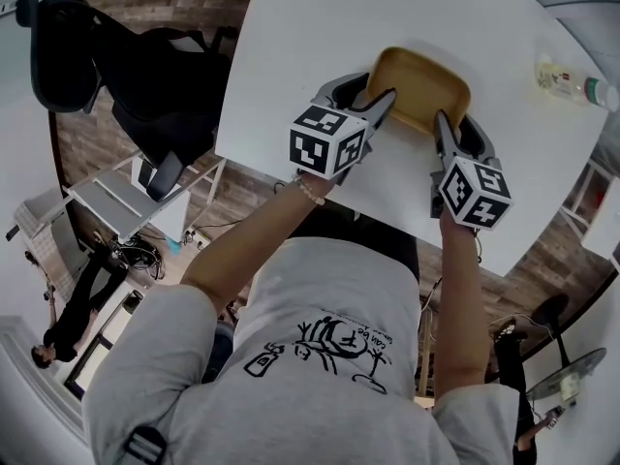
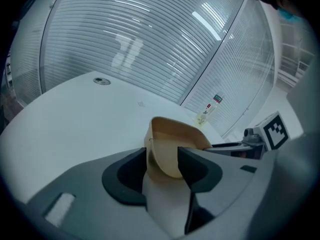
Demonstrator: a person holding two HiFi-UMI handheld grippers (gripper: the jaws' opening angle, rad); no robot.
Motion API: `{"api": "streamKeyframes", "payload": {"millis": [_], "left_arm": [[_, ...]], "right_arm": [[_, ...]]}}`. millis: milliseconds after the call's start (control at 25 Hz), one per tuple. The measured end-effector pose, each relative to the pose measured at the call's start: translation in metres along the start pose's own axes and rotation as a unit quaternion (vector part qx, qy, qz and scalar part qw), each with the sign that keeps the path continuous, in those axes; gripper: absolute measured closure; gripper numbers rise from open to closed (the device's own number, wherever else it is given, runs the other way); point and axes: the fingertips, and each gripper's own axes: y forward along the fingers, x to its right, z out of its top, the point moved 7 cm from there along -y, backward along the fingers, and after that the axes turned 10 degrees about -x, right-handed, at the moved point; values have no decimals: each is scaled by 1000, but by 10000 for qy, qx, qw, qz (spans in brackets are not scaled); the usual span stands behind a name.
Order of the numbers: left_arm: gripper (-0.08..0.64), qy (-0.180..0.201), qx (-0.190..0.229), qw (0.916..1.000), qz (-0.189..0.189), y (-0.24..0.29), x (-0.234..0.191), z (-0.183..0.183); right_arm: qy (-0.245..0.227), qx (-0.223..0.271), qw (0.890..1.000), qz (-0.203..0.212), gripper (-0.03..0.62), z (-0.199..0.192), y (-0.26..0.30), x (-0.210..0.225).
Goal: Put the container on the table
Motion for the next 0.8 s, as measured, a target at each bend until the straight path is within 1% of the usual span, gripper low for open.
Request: {"api": "streamKeyframes", "payload": {"millis": [240,440,560,680,800], "left_arm": [[371,74,127,9998,93,-24,7,8],[374,164,469,9987,66,-55,22,29],[444,226,720,9971,-42,-81,36,41],[477,340,950,9948,-163,-107,50,55],[498,607,1195,9905,-310,-132,65,68]], "right_arm": [[-287,258,9989,-256,459,14,-28,-6],[-619,631,9955,-352,459,39,-60,-16],[-801,927,9919,-344,459,53,-90,-29],[-1020,1256,9865,-262,473,70,-120,-43],[-1240,1511,9806,-149,505,82,-146,-59]]}}
